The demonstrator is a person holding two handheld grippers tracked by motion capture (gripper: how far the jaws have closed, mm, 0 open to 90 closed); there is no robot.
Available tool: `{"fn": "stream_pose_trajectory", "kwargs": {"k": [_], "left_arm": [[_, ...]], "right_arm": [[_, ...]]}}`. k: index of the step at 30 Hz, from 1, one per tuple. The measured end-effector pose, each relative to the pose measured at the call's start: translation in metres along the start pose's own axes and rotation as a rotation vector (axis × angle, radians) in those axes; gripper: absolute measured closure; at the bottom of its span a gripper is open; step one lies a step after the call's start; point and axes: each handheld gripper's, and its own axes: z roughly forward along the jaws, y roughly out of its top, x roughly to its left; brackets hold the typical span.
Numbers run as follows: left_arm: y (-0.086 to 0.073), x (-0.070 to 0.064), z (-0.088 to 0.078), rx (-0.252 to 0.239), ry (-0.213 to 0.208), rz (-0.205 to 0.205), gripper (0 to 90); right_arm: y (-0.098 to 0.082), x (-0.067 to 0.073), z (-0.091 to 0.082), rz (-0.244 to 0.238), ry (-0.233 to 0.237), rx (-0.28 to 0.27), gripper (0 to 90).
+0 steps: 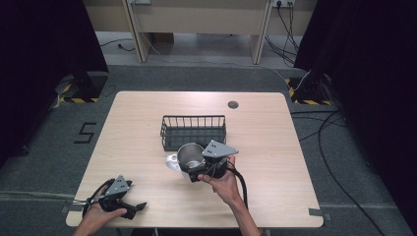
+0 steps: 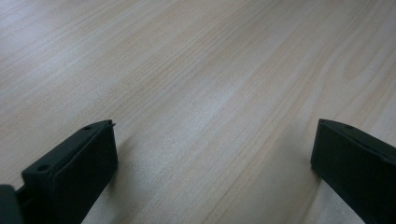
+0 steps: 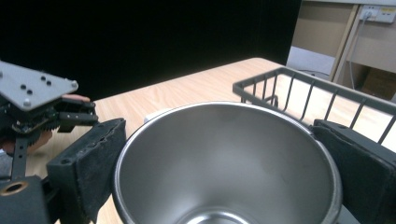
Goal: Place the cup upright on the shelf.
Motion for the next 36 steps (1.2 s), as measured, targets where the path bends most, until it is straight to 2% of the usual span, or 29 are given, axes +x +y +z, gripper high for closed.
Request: {"fn": "stream_pose_trajectory", "kwargs": {"k": [18, 28, 36], "left_arm": [[0.0, 0.0, 0.0, -0.003, -0.002, -0.002, 0.0], [0.0, 0.0, 0.0, -0.002, -0.002, 0.0, 0.0], [0.0, 0.001, 0.0, -0.001, -0.002, 0.0, 0.0]], "right_arm": [[0.047, -0.014, 0.002, -0.019, -0.026, -0.022, 6.3], [0.079, -0.033, 0.0, -0.023, -0.045, -0.031, 6.3], [0.091, -0.047, 0.0, -0.017, -0.07, -0.036, 6.3]]}}
